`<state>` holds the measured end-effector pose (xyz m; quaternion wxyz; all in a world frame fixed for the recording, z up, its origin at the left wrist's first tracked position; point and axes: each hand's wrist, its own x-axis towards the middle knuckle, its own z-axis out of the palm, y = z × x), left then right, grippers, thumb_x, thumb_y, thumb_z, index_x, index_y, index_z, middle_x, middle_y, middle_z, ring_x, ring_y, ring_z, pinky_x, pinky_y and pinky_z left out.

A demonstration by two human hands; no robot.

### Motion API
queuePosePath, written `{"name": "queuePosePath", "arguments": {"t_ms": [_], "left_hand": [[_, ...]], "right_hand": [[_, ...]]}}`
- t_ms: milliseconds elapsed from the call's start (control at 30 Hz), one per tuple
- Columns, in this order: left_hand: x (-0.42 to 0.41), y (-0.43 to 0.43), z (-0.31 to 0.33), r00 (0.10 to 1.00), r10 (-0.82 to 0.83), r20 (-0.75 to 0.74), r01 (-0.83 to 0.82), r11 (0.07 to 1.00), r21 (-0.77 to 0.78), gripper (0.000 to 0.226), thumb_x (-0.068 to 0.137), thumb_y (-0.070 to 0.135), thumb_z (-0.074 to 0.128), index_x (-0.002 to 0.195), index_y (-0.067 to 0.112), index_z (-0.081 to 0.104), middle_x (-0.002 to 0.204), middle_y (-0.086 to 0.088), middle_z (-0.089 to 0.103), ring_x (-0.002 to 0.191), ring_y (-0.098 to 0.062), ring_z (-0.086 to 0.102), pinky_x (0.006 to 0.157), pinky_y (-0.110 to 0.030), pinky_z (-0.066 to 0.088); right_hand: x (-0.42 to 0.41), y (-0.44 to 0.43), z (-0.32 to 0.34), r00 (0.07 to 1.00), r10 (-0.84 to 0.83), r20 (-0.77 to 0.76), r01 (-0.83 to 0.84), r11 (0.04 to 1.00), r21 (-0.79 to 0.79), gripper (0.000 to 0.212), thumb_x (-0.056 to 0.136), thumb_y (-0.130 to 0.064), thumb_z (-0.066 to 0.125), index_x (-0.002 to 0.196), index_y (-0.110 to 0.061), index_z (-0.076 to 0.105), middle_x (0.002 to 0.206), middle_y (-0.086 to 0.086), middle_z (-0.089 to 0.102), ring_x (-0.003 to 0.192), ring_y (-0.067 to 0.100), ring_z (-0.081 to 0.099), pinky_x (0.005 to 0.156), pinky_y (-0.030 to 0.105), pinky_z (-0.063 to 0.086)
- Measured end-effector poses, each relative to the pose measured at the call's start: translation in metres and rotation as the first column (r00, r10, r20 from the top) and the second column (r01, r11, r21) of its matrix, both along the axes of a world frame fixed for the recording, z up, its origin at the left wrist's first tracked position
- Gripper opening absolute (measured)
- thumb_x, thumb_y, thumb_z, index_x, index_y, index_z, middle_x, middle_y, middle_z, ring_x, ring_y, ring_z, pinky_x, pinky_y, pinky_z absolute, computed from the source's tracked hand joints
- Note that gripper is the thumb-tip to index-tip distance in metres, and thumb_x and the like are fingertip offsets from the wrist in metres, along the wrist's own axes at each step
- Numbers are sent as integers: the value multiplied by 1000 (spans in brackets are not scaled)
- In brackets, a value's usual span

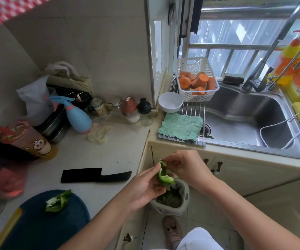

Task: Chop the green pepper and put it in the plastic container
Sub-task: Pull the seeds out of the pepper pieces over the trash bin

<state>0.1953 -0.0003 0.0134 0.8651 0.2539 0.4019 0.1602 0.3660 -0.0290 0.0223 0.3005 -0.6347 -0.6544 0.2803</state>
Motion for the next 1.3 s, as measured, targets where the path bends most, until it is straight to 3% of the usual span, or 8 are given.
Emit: {"name": "queuePosePath", "arguments": {"t_ms": [133, 467, 600, 733, 867, 1000, 1167, 1300], "left_hand": [[-8, 4, -4, 999, -47, 9, 47, 998, -35, 39, 87, 32, 54, 117, 7, 60, 103, -19, 66, 83, -21, 62, 66, -29, 47], [-14, 15, -3, 994, -60, 92, 68, 995, -76, 40, 87, 30, 51, 121, 11, 62, 115, -20, 63, 79, -19, 62, 61, -27, 51], [-14, 15, -3, 990, -140, -15, 141, 988, 65, 39, 88, 26, 53, 123, 11, 57, 117, -14, 64, 87, -17, 64, 70, -27, 49], [-12, 18, -1, 969, -181, -165, 220, 942, 255, 36, 87, 25, 58, 120, 11, 60, 119, -12, 64, 98, -19, 63, 87, -31, 49], [-7, 17, 4, 940, -212, -266, 304, 874, 379, 38, 84, 29, 61, 119, 15, 62, 107, -5, 69, 96, -17, 66, 82, -25, 50], [-4, 18, 5, 928, -223, -298, 323, 881, 347, 37, 82, 34, 62, 112, 14, 65, 105, -3, 70, 94, -15, 66, 84, -29, 49], [-6, 20, 7, 913, -288, -287, 370, 881, 293, 34, 92, 33, 53, 114, 9, 65, 114, -11, 66, 95, -15, 63, 86, -31, 45], [-7, 22, 7, 962, -206, -178, 241, 947, 210, 36, 89, 26, 56, 118, 6, 61, 115, -12, 65, 94, -17, 62, 80, -29, 48]], "right_hand": [[9, 2, 8, 999, 36, -21, -37, 996, -85, 21, 83, -5, 69, 96, -20, 76, 88, -8, 74, 74, -4, 66, 73, 9, 52], [24, -2, -15, 989, -50, 142, 71, 986, -148, 22, 86, -8, 66, 99, -23, 75, 93, -8, 74, 82, 2, 68, 84, 24, 55], [26, -2, -14, 988, -140, 59, 146, 981, -129, 10, 81, -24, 73, 91, -24, 75, 81, -15, 70, 74, -4, 64, 76, 21, 55], [23, 1, -1, 996, -36, -76, 25, 990, -137, 26, 77, -35, 72, 102, -26, 71, 92, -18, 66, 83, -3, 62, 76, 15, 50], [15, 2, 1, 991, 130, -39, -132, 991, -39, 36, 80, -27, 73, 116, -27, 66, 105, -16, 61, 91, -2, 60, 82, 16, 52], [11, 0, 0, 982, 183, 46, -188, 973, 133, 43, 84, -19, 71, 125, -27, 61, 120, -13, 62, 106, -5, 57, 92, 12, 46], [8, -2, -3, 986, 153, 68, -166, 944, 284, 15, 83, -14, 71, 98, -17, 74, 91, -6, 72, 81, 3, 67, 69, 20, 55], [15, -2, -7, 1000, -8, 21, 1, 951, 309, 16, 76, -7, 77, 87, -19, 75, 81, -11, 71, 73, 0, 65, 65, 22, 54]]}}
